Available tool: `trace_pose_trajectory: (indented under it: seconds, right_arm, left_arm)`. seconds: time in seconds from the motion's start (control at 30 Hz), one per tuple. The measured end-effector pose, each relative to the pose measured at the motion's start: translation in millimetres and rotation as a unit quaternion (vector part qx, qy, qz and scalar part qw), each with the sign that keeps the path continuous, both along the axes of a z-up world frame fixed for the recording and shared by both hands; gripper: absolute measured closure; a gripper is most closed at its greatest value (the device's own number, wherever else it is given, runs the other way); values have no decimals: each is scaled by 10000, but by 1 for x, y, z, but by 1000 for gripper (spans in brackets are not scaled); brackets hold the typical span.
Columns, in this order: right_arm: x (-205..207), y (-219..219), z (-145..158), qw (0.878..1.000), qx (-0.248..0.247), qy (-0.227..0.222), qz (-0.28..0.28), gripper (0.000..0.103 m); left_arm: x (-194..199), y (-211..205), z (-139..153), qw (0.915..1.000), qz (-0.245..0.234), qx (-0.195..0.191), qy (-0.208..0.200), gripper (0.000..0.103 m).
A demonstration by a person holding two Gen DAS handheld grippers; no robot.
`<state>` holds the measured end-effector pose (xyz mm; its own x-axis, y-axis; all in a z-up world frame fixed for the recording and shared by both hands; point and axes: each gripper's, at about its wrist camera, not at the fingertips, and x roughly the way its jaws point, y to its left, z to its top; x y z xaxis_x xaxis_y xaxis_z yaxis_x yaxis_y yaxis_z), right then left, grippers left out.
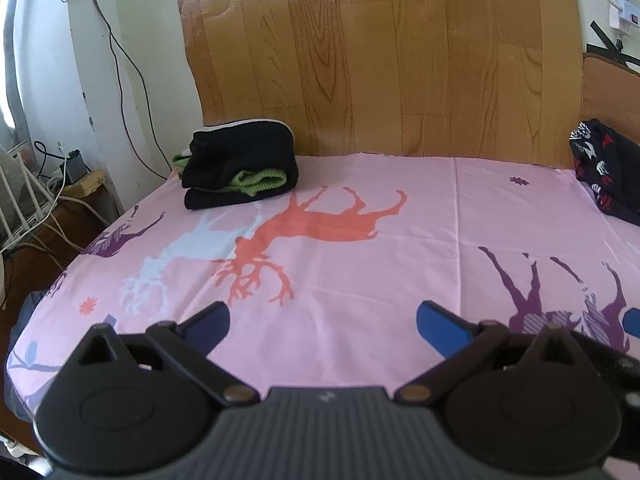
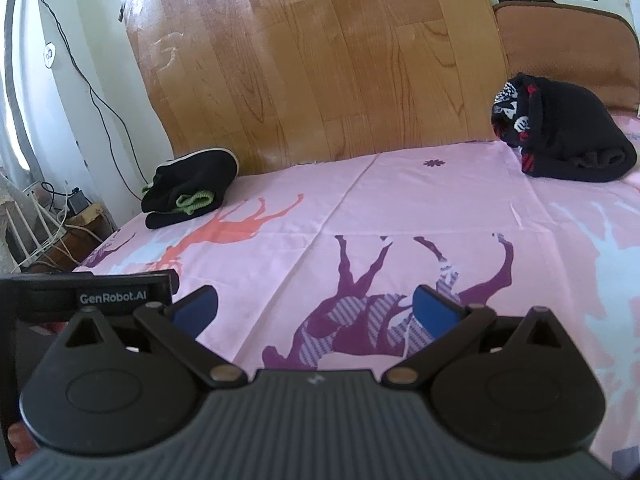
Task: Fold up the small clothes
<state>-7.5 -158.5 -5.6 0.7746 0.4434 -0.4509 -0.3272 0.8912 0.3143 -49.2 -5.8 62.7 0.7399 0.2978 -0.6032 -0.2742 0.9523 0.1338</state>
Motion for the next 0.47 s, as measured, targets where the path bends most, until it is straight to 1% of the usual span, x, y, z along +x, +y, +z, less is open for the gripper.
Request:
trace_pose_trajectory:
  seconds: [0.2, 0.23, 0.3, 0.37, 0.4, 0.47]
  right_arm:
    - [0, 1, 3, 9999, -88, -53, 46, 0]
    - [0, 1, 3, 9999, -101, -54, 51, 0]
    - [0, 1, 4, 9999, -115, -61, 45, 0]
    - [1, 1, 4, 9999, -84, -60, 18, 0]
    - [1, 0, 3, 10000, -69, -68, 18, 0]
    - [1, -1, 3, 10000, -66, -60, -9, 0]
  left_arm:
    - [2, 0, -1, 10000, -67, -16, 15, 0]
    - [2, 0, -1, 9999, -124, -72, -10, 0]
    - [1, 4, -1, 9988, -344, -336, -112, 0]
    - [4, 7, -2, 9972, -452, -598, -63, 0]
    - [5, 8, -3, 9966, -483, -656, -68, 0]
    - [8, 7, -4, 9968, -475, -644, -41, 0]
